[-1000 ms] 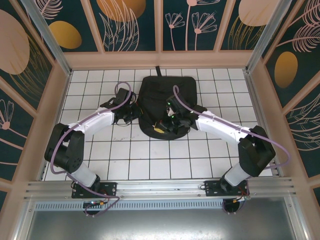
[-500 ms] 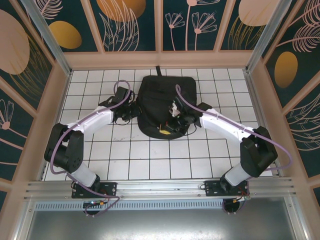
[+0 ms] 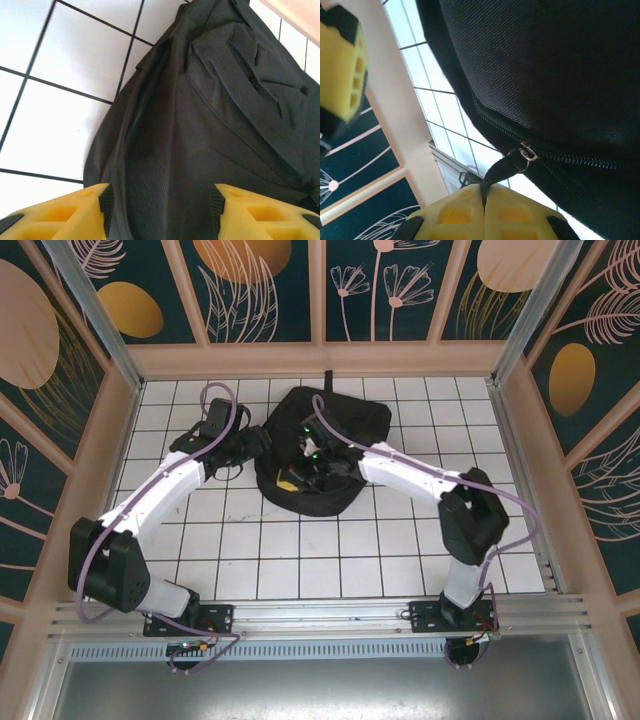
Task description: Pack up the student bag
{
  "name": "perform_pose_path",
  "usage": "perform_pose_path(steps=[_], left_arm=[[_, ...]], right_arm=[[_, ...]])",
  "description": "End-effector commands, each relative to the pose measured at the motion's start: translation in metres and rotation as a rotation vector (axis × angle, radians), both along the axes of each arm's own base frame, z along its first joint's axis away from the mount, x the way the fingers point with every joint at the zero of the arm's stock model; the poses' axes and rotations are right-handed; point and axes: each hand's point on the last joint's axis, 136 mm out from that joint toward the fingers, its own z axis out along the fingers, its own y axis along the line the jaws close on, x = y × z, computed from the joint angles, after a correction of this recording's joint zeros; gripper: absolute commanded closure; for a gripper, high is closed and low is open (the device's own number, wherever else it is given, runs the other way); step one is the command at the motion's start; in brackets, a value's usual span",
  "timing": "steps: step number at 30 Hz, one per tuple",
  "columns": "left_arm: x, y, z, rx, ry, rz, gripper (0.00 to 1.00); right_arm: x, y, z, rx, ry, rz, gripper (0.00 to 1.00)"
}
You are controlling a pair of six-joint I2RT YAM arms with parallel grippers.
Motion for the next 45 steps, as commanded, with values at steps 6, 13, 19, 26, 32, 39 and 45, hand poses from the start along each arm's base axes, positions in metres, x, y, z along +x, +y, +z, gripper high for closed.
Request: perform_pose_path(steps=[6,13,19,26,32,39,45], left_arm=[[-0.029,0.032,-0.011,0.047,0.103,0.089,0.48],[-0.041,0.014,-0.04,-0.074,0.204,0.085,0.57],[-0.037,-0.002,-0.056,-0.16,0.229,0.062,0.61],[-0.029,-0.007,-0.056,-0.171,0.213,0.048,0.61],[-0.043,-0.006,-0.083,-0.167,0.27,0.041,0.66],[-0.039,0.002,-0.082,-0.128,0.251,0.061,0.95],[-0.037,0.016,-0.081,-0.039,0.227,0.08,1.0]], right_arm=[[0.021,0.042,0.027,0.087,-0.055,0.01,1.0],[0.014,0.042,0.013,0.083,-0.036,0.011,1.0],[0.008,0.044,0.009,0.089,-0.03,0.019,1.0],[0.003,0.047,0.008,0.098,-0.025,0.031,1.0],[0.004,0.046,0.01,0.096,-0.029,0.026,1.0],[0.001,0.045,0.006,0.078,-0.026,0.031,1.0],[-0.01,0.028,-0.006,0.007,-0.023,0.051,1.0]])
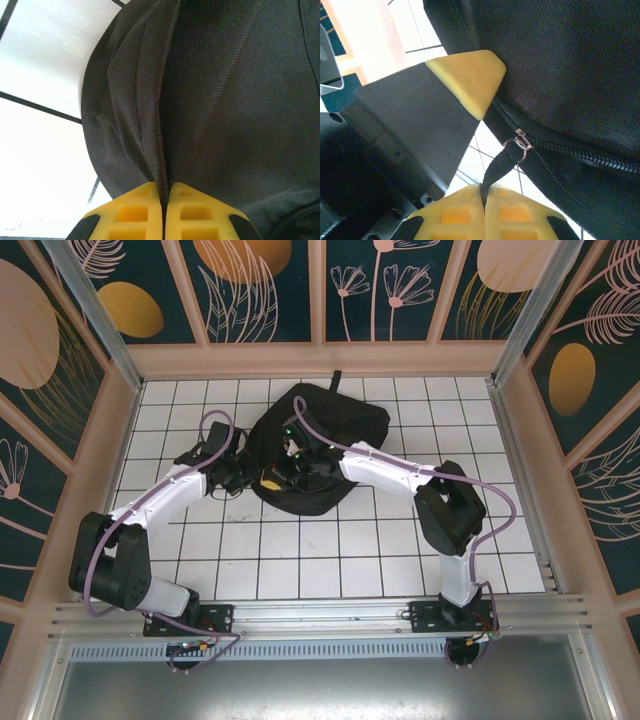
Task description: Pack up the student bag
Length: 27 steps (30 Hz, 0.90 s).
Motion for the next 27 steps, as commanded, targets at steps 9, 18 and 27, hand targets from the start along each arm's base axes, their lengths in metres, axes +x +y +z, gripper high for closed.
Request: perform_pose_path(steps=[9,18,27], left_arm=[[0.0,0.022,-0.003,0.145,-0.01,0.012,1.0],[0.0,0.033,0.001,0.206,-0.033,0.018,1.0],[0.008,0.037,0.014,0.231,-0.075,0.021,1.0]], right_arm=[[-0.027,-0.03,0.006,-0.065,-0.027,0.054,1.0],[-0.031,-0.057,0.014,-0.095,-0.036,0.032,1.0],[-0.029,-0.092,0.018,-0.132,-0.044,0.01,1.0]])
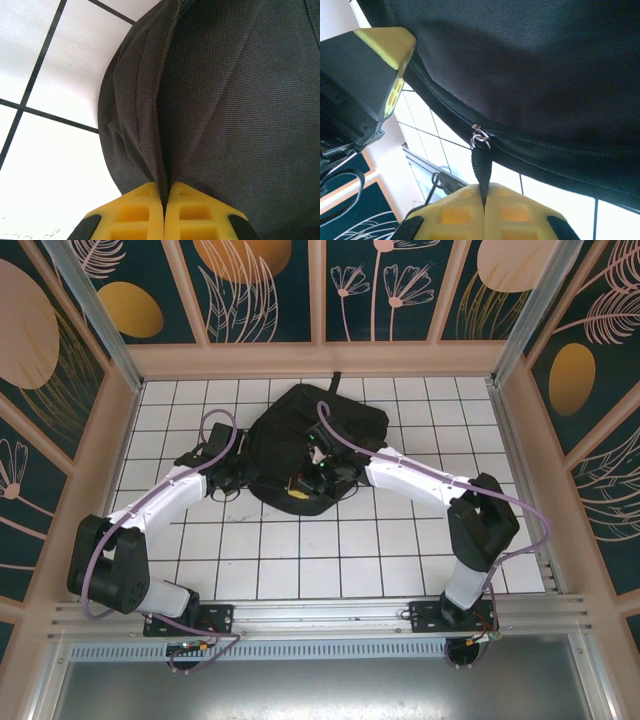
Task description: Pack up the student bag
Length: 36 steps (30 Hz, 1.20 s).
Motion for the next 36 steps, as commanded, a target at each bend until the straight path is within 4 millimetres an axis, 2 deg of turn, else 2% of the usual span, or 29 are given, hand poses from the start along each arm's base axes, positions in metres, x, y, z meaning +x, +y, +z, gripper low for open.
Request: perform_pose_path(steps=[1,5,8,12,13,16,18,20,22,26,30,33,36], left_arm=[[0.008,0.024,0.014,0.107,-0.041,0.051,1.0],[0.01,0.027,0.019,0.131,-0.057,0.051,1.0],[0.012,0.031,0.022,0.158,-0.062,0.058,1.0],[0.017,0.032,0.026,0.172,-0.074,0.061,0.98],[0.019,0.032,0.028,0.168,-0.08,0.062,0.92],[0.027,0.025,0.04,0.149,-0.102,0.046,0.59],[0.031,0.026,0.051,0.147,-0.111,0.061,0.42],[0.033,0.031,0.065,0.163,-0.115,0.089,0.31],[0.032,0.04,0.081,0.182,-0.129,0.123,0.26],[0.023,0.064,0.105,0.184,-0.149,0.202,0.23],[0.014,0.09,0.112,0.188,-0.147,0.282,0.23],[0.01,0.094,0.101,0.153,-0.115,0.301,0.24],[0.01,0.081,0.08,0.058,-0.071,0.267,0.29]], right_arm=[[-0.008,-0.025,0.014,-0.021,-0.007,0.008,1.0],[-0.006,-0.045,0.009,-0.053,-0.009,0.009,1.0],[-0.009,-0.051,0.007,-0.056,-0.012,0.058,1.0],[-0.011,-0.04,0.017,-0.025,-0.039,0.116,1.0],[-0.011,-0.034,0.021,-0.009,-0.044,0.119,1.0],[-0.003,-0.011,0.029,0.045,-0.053,0.1,1.0],[0.007,0.009,0.032,0.085,-0.048,0.079,1.0],[0.017,0.029,0.033,0.111,-0.039,0.061,1.0],[0.027,0.048,0.035,0.137,-0.034,0.049,1.0],[0.049,0.085,0.048,0.187,-0.049,0.045,1.0],[0.063,0.115,0.057,0.223,-0.048,0.059,1.0],[0.066,0.128,0.058,0.226,-0.052,0.071,1.0],[0.063,0.128,0.051,0.22,-0.042,0.073,1.0]])
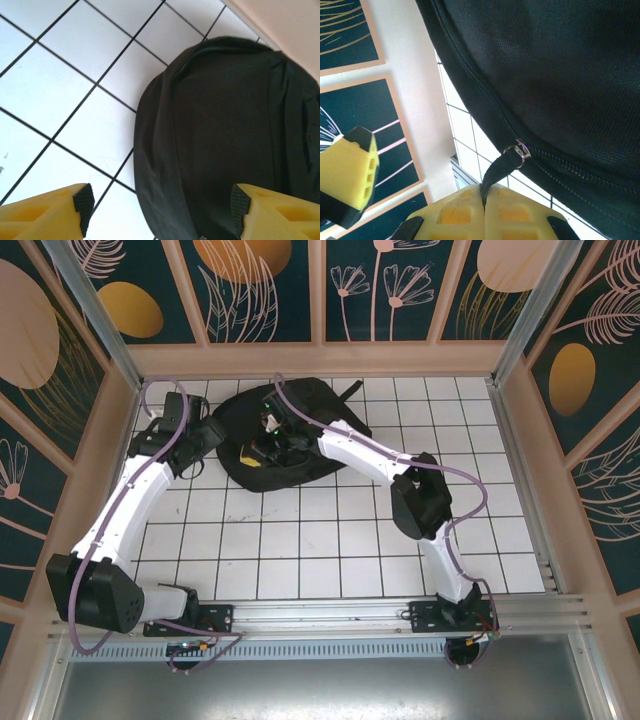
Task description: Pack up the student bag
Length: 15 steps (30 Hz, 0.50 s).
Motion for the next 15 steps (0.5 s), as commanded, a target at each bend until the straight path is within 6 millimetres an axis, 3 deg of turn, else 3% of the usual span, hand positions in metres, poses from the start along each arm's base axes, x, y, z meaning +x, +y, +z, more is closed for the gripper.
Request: perform_pose_path(steps=[1,7,15], left_arm=[[-0.009,-0.018,-0.033,-0.115,0.085,-0.041,0.31],[-0.003,-0.058,-0.061,-0.33,0.138,-0.118,0.38],[-0.006,-0.061,-0.091,-0.343,0.203,-0.109,0.43]], right_arm=[[-0.005,0.005,0.019,0.055,-0.005,0.013,1.0],[-0.013,-0.001,0.01,0.052,0.007,0.009,1.0],[-0.017,0.003,0.004,0.058,0.015,0.014,1.0]])
